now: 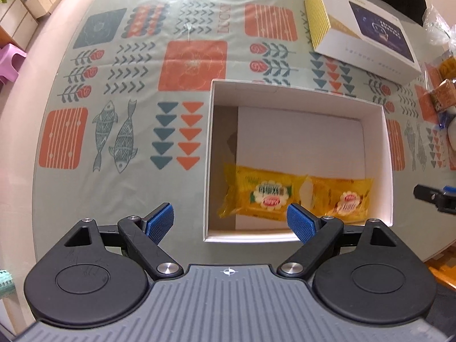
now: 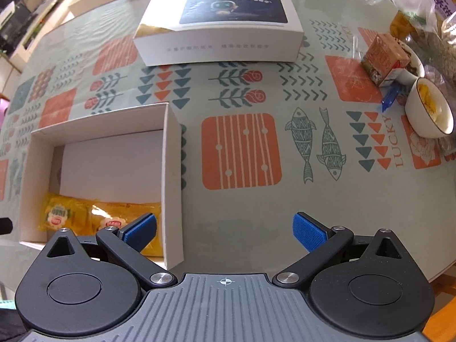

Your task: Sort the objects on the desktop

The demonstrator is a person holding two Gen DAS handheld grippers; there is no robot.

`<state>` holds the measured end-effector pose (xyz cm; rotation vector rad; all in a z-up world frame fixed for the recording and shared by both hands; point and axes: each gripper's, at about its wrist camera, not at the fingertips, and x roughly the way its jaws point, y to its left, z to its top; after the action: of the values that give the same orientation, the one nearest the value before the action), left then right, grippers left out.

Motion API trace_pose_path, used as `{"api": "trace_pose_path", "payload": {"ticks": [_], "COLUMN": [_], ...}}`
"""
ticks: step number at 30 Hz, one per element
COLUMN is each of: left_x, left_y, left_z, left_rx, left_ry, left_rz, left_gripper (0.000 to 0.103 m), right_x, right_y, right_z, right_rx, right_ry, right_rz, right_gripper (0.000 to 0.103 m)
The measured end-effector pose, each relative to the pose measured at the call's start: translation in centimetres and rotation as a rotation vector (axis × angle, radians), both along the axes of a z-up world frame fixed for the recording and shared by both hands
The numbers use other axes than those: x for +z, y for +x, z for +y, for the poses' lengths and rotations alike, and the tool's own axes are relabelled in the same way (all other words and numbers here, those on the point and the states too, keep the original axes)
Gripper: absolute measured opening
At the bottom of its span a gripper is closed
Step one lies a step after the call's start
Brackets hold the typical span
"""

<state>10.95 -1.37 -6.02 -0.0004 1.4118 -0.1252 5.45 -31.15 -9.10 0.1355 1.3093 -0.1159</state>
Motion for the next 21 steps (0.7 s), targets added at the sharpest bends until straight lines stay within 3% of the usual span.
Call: {"api": "trace_pose_path", "payload": {"ticks": [6,14,21], "left_x": [-0.2,0.0,-1.0], "left_y": [2.0,6.4,9.8], "left_z": [-1.9,-5.9,-8.7], "left_rx": [-0.004,-0.028,-0.082], "left_ry": [-0.030,-0.126,-0.080], "left_rz": [-0.018,-0.062,-0.074], "left_gripper": [0.103,0.103,0.103], "right_x": [-0.1,-0.2,-0.3], "right_y": [1.2,3.9,7.5], "right_z": [-0.8,-2.5,-5.0], "right_rx": [0.009,0.034,0.045], "right_ry": [-0.015,-0.056,-0.079], "right_rz": [-0.020,-0.044,-0.071], "right_gripper": [0.103,0.103,0.103]}}
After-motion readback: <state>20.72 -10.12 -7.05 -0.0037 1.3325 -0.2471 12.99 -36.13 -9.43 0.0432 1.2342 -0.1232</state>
